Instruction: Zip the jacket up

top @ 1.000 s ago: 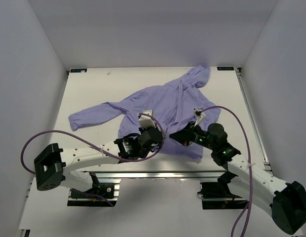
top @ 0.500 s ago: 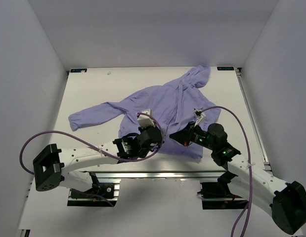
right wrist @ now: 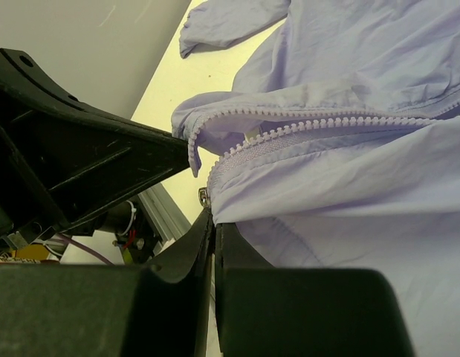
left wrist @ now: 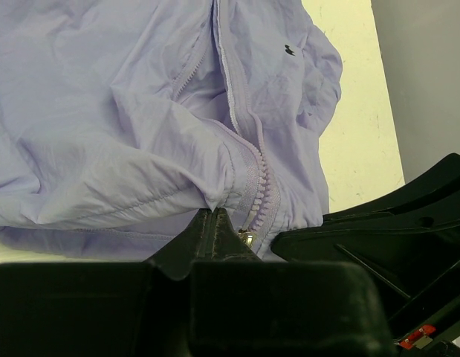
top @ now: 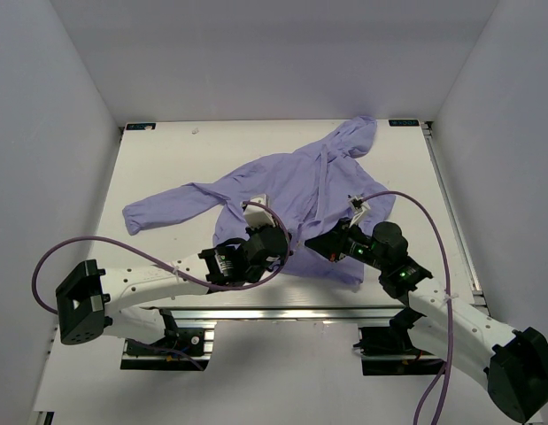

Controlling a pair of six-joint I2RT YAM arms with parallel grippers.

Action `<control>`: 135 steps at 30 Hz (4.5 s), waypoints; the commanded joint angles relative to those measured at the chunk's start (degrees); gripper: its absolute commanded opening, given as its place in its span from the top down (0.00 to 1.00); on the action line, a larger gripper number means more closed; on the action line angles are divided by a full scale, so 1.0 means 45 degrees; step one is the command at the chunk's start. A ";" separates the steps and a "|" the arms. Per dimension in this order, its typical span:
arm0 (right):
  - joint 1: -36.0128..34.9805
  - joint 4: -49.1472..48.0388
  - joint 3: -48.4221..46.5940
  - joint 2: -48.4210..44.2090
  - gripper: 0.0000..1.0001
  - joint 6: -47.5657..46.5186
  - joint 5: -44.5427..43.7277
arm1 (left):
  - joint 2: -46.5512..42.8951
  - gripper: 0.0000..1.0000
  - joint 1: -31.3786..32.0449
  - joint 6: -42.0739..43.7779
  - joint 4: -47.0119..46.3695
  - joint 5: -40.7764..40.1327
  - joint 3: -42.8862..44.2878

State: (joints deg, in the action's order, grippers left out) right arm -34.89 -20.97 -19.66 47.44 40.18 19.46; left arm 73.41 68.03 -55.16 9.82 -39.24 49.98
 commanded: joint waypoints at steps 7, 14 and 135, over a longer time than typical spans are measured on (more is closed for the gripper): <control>0.0040 -0.1062 0.0013 0.0043 1.00 0.0230 -0.0067 | -0.0395 1.00 -0.0040 -0.0028 -0.0191 -0.0185 -0.0110; 0.0040 -0.1219 -0.0006 0.0063 1.00 0.0386 0.0031 | -0.0336 1.00 -0.0040 -0.0048 -0.0230 -0.0127 -0.0110; 0.0157 0.1652 -0.0377 -0.0229 1.00 0.0426 0.0539 | 0.1638 0.65 -0.6094 -0.1943 -1.2440 1.6749 -0.4680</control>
State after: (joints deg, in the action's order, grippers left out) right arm -34.24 -12.93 -21.58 47.92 41.85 23.16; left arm 83.09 40.93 -64.69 -45.47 36.03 28.97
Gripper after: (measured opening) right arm 0.021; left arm 0.346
